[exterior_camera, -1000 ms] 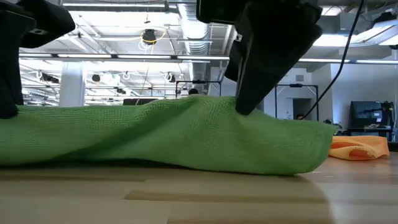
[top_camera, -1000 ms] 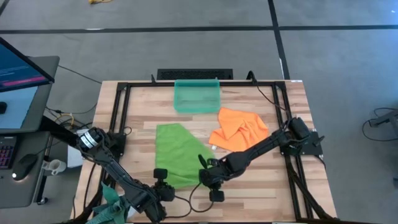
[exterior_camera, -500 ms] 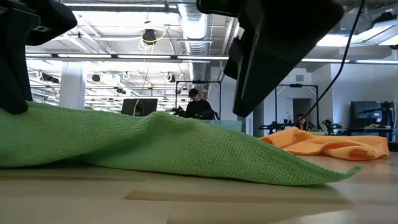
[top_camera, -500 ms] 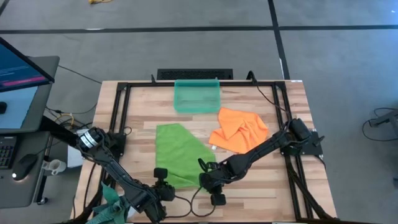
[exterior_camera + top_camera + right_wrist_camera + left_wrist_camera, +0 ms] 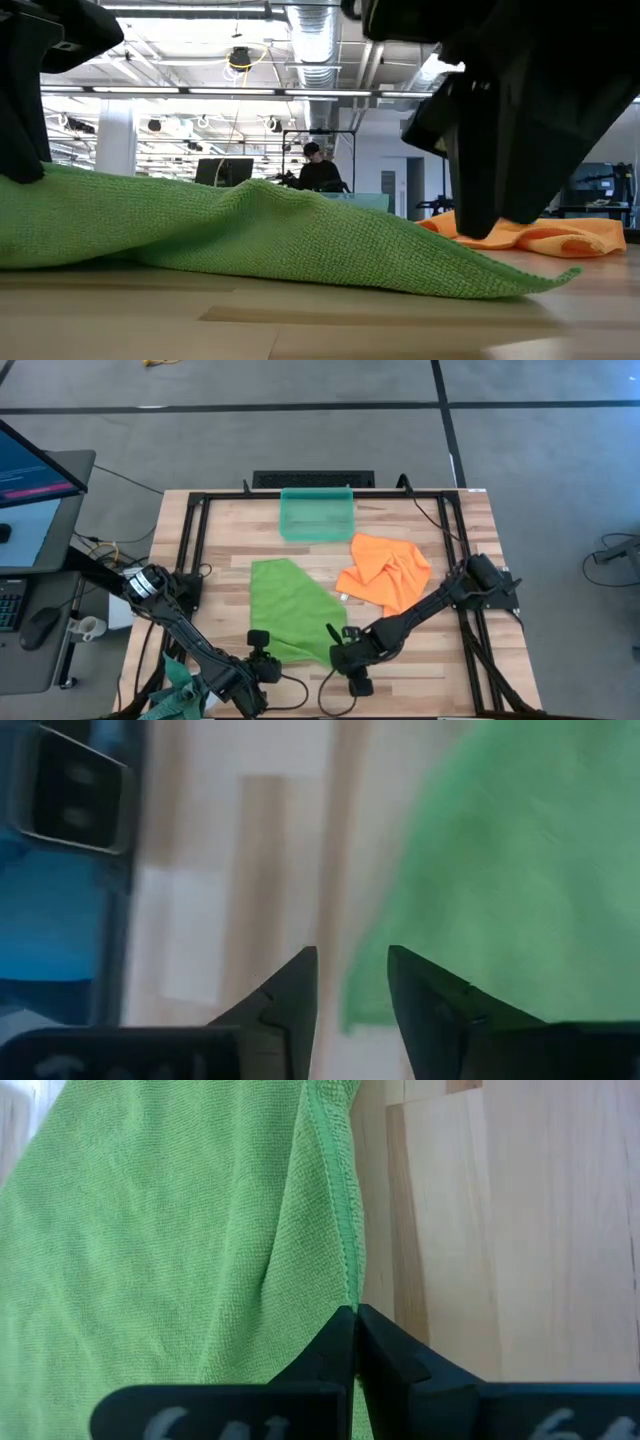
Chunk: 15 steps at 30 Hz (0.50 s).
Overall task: Roll microfiber towels into tight, uniform cylinder then place into a basket
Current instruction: Fold the green towel
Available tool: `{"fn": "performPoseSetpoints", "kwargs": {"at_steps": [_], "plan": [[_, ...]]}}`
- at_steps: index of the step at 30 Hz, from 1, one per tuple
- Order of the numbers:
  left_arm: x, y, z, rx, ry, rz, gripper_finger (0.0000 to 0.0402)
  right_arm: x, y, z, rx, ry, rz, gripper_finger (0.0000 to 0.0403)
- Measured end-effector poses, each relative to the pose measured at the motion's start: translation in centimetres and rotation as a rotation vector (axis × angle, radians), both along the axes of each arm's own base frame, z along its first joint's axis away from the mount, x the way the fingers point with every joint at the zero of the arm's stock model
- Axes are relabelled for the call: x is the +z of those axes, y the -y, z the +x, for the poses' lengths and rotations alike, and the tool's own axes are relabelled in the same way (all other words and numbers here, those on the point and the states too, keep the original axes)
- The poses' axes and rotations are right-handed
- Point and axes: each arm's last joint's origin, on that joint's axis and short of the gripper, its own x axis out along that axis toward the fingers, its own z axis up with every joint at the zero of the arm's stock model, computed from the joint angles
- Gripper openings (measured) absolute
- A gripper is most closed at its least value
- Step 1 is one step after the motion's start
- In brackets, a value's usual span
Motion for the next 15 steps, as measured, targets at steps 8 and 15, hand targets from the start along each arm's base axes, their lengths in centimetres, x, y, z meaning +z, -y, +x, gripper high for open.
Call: {"fn": "performPoseSetpoints", "kwargs": {"at_steps": [8,15], "plan": [[0.01,0.0,0.0,0.004,0.002,-0.002,0.0,0.17,-0.81,-0.1,-0.061,0.067,-0.041,0.0137],[0.02,0.0,0.0,0.004,0.002,-0.003,0.0,0.22,-0.69,0.12,-0.191,0.082,-0.04,0.0139]]}}
